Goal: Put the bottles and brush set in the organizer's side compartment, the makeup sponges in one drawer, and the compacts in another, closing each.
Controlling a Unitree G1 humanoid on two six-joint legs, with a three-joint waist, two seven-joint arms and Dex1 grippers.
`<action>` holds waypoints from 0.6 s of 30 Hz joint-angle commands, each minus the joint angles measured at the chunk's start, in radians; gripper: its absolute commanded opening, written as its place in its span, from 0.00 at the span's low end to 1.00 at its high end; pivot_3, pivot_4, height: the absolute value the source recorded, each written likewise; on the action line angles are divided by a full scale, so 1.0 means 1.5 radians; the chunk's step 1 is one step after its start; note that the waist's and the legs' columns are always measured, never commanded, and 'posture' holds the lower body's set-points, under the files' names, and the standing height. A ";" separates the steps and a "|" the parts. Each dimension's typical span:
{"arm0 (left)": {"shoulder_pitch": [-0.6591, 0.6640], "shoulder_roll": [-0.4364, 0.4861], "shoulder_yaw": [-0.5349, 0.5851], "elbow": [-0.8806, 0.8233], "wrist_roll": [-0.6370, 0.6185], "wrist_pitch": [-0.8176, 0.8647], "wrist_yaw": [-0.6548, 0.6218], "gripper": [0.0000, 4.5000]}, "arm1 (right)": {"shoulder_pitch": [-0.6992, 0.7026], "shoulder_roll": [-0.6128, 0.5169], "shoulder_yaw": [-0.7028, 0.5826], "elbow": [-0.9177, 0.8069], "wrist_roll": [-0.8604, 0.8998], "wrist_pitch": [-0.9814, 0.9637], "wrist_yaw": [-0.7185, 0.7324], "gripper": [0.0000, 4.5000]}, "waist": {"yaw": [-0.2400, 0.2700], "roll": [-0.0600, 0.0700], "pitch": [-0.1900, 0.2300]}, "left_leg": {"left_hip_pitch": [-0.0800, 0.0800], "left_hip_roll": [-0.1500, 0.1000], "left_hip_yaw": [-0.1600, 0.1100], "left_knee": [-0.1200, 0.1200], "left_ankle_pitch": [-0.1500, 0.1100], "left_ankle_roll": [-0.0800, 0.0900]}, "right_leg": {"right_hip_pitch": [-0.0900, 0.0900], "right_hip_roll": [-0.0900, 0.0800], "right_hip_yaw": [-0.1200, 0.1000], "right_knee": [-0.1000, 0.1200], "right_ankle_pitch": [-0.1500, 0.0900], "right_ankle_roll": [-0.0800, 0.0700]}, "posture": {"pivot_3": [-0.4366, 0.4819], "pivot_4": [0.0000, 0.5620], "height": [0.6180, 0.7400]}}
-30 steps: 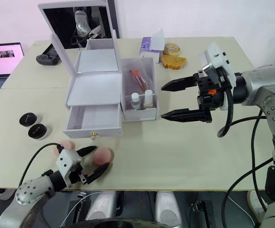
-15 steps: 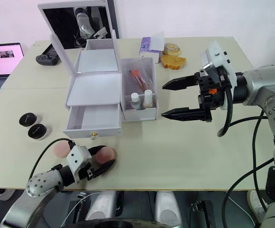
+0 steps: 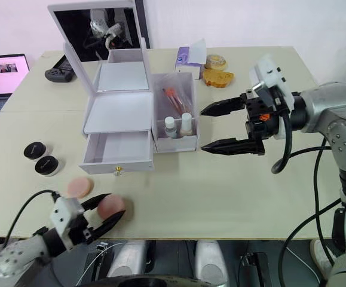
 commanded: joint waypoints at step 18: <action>-0.318 0.343 0.229 -0.081 -0.468 0.287 0.098 0.60 | -0.046 0.079 0.059 0.064 -0.085 -0.090 0.033 1.00 | -0.001 -0.002 0.001 | 0.000 0.000 0.000 0.000 0.000 0.000 | 0.000 0.000 0.000 0.000 0.000 0.001 | 0.48 0.27 1.00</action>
